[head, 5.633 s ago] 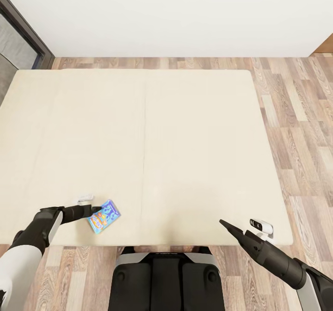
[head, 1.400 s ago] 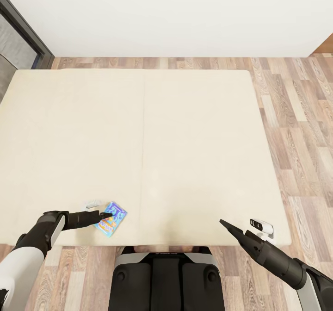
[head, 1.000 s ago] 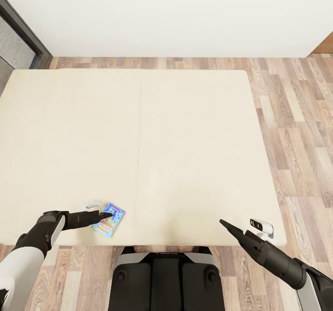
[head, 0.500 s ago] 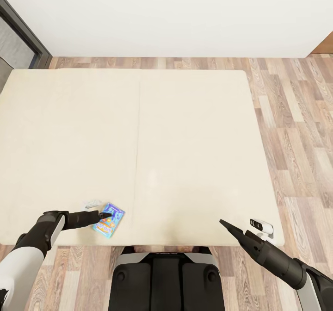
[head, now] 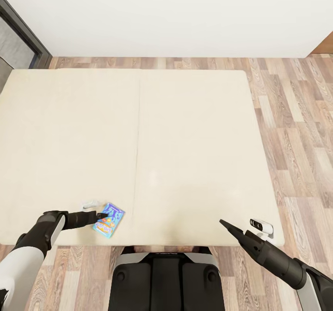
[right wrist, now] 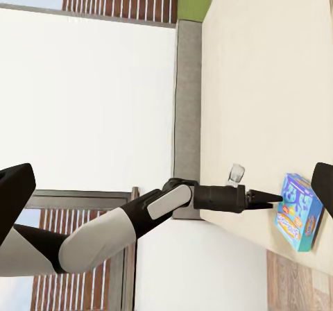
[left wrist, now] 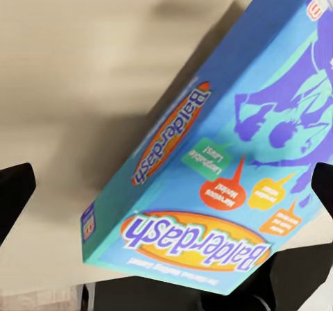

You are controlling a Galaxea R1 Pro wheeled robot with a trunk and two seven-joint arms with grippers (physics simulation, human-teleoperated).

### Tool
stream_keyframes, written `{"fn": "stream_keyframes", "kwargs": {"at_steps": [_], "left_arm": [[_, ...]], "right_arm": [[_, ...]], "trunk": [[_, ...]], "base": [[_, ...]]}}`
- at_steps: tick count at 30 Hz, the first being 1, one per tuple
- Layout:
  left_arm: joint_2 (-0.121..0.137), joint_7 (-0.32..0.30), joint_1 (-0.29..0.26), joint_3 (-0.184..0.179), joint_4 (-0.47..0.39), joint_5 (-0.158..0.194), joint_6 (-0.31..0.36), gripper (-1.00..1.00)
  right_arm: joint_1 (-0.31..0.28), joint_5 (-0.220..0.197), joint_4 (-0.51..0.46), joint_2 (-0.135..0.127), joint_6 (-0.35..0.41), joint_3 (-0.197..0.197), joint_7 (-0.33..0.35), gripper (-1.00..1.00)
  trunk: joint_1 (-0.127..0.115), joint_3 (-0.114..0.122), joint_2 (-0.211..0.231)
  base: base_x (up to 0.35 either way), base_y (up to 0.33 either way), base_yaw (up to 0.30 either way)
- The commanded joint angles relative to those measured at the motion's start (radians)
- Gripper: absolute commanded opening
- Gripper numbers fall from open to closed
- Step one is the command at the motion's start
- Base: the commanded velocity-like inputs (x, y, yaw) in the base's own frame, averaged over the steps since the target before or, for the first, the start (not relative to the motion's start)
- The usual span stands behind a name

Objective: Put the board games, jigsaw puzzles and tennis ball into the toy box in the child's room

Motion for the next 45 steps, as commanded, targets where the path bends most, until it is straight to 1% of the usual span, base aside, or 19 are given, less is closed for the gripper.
{"fn": "stream_keyframes", "kwargs": {"at_steps": [1, 10, 15, 23, 30, 37, 45], "left_arm": [[-0.001, -0.005, 0.000, 0.006, -0.001, -0.007, 0.006, 1.00], [-0.007, 0.004, 0.000, 0.005, -0.001, -0.008, 0.009, 1.00], [-0.017, 0.005, 0.000, 0.004, -0.001, -0.009, 0.010, 1.00], [-0.026, 0.006, 0.000, 0.003, -0.001, -0.010, 0.010, 1.00], [-0.043, 0.006, 0.000, 0.001, -0.001, -0.011, 0.011, 1.00], [-0.047, 0.004, 0.000, 0.001, -0.001, -0.011, 0.009, 1.00], [-0.050, -0.003, 0.000, 0.001, -0.001, -0.011, 0.010, 1.00]], "right_arm": [[0.000, -0.003, 0.000, 0.000, 0.008, 0.000, 0.001, 1.00], [0.000, -0.003, 0.000, 0.000, 0.008, 0.000, 0.001, 1.00], [0.000, -0.003, 0.000, 0.000, 0.008, 0.000, 0.001, 1.00], [0.000, -0.003, 0.000, 0.000, 0.008, 0.000, 0.001, 1.00], [0.000, -0.003, 0.000, 0.000, 0.008, 0.000, 0.001, 1.00], [0.000, -0.003, 0.000, 0.000, 0.008, 0.000, 0.001, 1.00], [0.000, -0.003, 0.000, 0.000, 0.008, 0.000, 0.001, 1.00]], "trunk": [[0.001, -0.001, -0.001], [0.001, -0.001, -0.001], [0.001, -0.001, -0.001], [0.001, -0.001, -0.001], [0.001, -0.001, -0.001], [0.001, -0.001, -0.001], [0.001, -0.001, -0.001]], "base": [[0.000, 0.000, 0.000], [0.000, 0.000, 0.000], [0.000, -0.044, 0.000], [0.000, -0.104, 0.000], [0.000, -0.172, 0.000], [0.000, -0.080, 0.000], [0.000, -0.164, 0.000]]}}
